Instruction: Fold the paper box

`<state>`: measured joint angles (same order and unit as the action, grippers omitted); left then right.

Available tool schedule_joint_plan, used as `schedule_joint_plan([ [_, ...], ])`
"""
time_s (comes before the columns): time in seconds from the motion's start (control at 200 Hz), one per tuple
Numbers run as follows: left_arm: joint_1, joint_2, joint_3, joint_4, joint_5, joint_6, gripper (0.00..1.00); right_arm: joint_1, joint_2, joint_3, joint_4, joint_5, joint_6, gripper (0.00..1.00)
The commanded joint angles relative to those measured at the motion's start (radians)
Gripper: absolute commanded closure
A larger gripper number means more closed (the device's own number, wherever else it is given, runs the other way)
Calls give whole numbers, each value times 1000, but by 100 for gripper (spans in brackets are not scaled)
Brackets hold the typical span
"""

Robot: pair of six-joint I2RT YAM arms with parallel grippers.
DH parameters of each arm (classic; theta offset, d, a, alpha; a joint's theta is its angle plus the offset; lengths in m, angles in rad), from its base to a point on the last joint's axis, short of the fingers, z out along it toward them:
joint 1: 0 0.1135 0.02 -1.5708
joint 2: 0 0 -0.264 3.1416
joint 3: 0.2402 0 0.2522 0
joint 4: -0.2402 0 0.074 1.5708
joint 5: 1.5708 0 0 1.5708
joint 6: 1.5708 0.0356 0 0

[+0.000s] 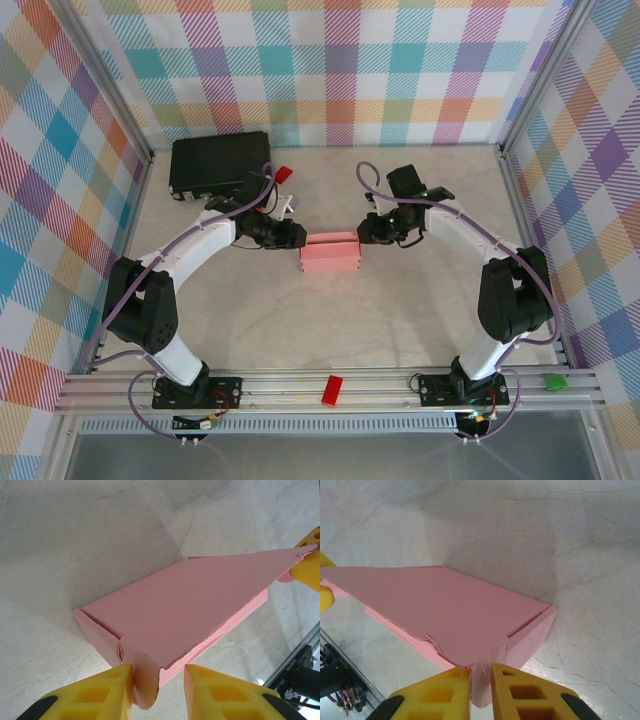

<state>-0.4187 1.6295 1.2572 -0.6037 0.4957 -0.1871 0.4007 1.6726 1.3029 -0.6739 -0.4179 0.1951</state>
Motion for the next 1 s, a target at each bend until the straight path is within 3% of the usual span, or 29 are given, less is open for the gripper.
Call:
schedule_joint_plan([
  [0.0,-14,-14,-1,-37,-3,4,68,12,-11,32,4,-39,8,82],
  [0.425,-25,-5,-2,-53,-20,13,75,16,1,31,-1,-51,18,84],
  [0.995,-30,2,19,-78,-57,29,74,20,24,38,-12,-41,19,85],
])
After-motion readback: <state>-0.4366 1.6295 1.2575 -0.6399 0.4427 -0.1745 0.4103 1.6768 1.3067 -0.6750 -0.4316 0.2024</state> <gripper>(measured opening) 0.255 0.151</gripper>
